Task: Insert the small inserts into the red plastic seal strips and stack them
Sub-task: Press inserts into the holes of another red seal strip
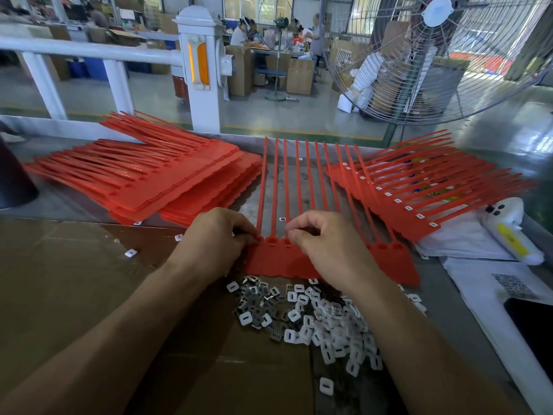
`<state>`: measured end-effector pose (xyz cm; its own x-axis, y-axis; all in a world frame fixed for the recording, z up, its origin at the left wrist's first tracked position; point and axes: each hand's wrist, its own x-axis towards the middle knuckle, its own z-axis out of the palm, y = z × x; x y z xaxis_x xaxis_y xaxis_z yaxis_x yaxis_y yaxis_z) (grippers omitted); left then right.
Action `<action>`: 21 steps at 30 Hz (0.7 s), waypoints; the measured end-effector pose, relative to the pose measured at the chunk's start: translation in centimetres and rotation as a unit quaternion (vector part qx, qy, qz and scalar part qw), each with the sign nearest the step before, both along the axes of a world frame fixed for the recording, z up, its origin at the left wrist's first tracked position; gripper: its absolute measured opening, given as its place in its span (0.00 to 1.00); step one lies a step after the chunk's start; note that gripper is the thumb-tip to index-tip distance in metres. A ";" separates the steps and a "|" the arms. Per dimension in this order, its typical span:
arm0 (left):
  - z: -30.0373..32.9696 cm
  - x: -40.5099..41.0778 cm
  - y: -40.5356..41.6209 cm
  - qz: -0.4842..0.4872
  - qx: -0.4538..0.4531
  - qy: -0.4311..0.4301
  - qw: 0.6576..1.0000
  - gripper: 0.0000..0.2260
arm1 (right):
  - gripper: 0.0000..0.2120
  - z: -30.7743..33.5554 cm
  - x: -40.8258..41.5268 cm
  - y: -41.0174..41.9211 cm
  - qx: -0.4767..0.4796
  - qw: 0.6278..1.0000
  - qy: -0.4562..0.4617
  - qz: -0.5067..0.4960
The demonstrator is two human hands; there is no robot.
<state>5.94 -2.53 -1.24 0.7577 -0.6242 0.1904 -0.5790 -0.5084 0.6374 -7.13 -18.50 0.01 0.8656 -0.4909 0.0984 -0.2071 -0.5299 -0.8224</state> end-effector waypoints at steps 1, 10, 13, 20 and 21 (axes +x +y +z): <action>0.0 0.0 0.0 0.000 -0.002 -0.003 1.000 0.07 | 0.05 -0.3 -0.1 0.0 0.002 1.000 0.008 0.003; 0.0 -0.5 0.0 -0.003 0.007 -0.050 0.999 0.03 | 0.06 -1.0 -0.2 0.1 -0.019 1.000 0.019 0.008; 0.0 -0.4 0.0 -0.010 0.011 -0.068 0.998 0.04 | 0.06 -1.1 -0.3 0.0 -0.008 1.000 -0.001 0.000; -0.2 -0.3 0.1 -0.020 0.018 -0.049 0.998 0.05 | 0.07 -1.4 -0.4 0.1 0.008 1.000 -0.023 0.002; -0.2 -0.3 0.1 -0.018 0.012 -0.041 0.999 0.06 | 0.08 -1.4 -0.4 0.1 0.012 1.000 -0.025 0.002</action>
